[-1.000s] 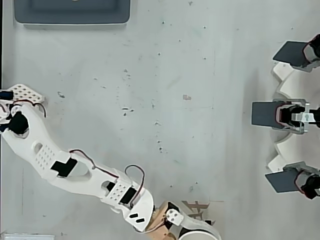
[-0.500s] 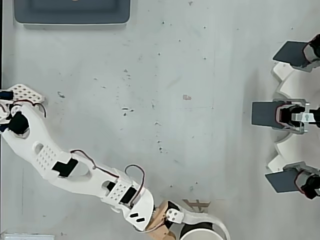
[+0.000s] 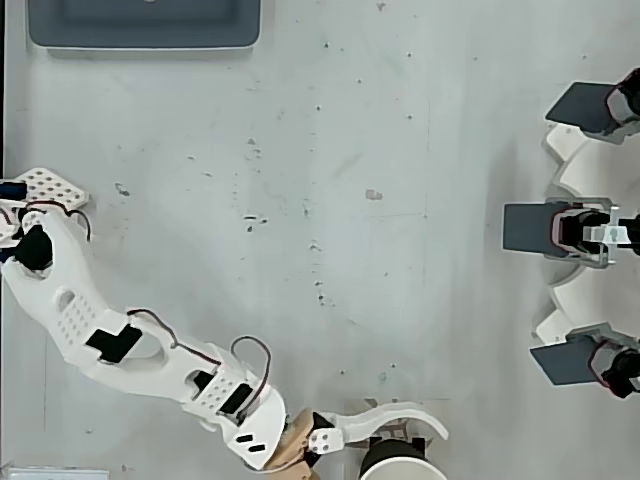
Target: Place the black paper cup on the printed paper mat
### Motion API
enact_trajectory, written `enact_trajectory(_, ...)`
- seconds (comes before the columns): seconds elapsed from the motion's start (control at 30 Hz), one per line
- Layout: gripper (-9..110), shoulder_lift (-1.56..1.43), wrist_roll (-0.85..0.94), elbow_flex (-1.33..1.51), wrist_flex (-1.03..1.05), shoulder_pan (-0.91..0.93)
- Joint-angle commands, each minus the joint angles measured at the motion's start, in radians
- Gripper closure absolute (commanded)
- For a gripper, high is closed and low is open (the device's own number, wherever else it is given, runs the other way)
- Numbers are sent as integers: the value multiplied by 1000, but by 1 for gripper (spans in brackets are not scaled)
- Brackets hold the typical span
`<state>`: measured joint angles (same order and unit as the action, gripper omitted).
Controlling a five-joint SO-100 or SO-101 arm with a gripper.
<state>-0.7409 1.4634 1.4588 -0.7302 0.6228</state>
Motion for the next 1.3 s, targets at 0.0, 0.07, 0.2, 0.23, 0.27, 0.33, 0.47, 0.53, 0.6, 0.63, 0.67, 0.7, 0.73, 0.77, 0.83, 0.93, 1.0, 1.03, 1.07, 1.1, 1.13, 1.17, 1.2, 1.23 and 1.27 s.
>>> enact_trajectory(0.0,50,-135,5,32,-18,25)
enact_trajectory(0.07,49,-173,5,71,-23,29)
enact_trajectory(0.2,48,-262,2,167,-37,29)
enact_trajectory(0.23,48,-282,2,192,-41,28)
enact_trajectory(0.27,48,-299,3,215,-46,28)
enact_trajectory(0.33,48,-339,5,259,-49,26)
enact_trajectory(0.47,47,-437,6,371,-58,25)
enact_trajectory(0.53,46,-492,8,436,-67,23)
enact_trajectory(0.6,46,-552,8,499,-75,17)
enact_trajectory(0.63,46,-586,8,532,-78,12)
enact_trajectory(0.67,46,-621,8,566,-80,8)
enact_trajectory(0.7,47,-657,8,601,-83,0)
enact_trajectory(0.73,47,-689,8,635,-87,-6)
enact_trajectory(0.77,47,-723,8,667,-89,-14)
enact_trajectory(0.83,47,-790,8,729,-94,-29)
enact_trajectory(0.93,47,-890,8,816,-94,-54)
enact_trajectory(1.0,47,-956,8,871,-94,-67)
enact_trajectory(1.03,47,-988,8,899,-94,-74)
enact_trajectory(1.07,48,-1017,8,923,-94,-81)
enact_trajectory(1.1,48,-1046,6,948,-94,-87)
enact_trajectory(1.13,48,-1075,6,971,-94,-95)
enact_trajectory(1.17,49,-1104,6,996,-94,-103)
enact_trajectory(1.2,49,-1132,6,1022,-97,-115)
enact_trajectory(1.23,50,-1155,5,1046,-103,-126)
enact_trajectory(1.27,51,-1177,2,1068,-109,-140)
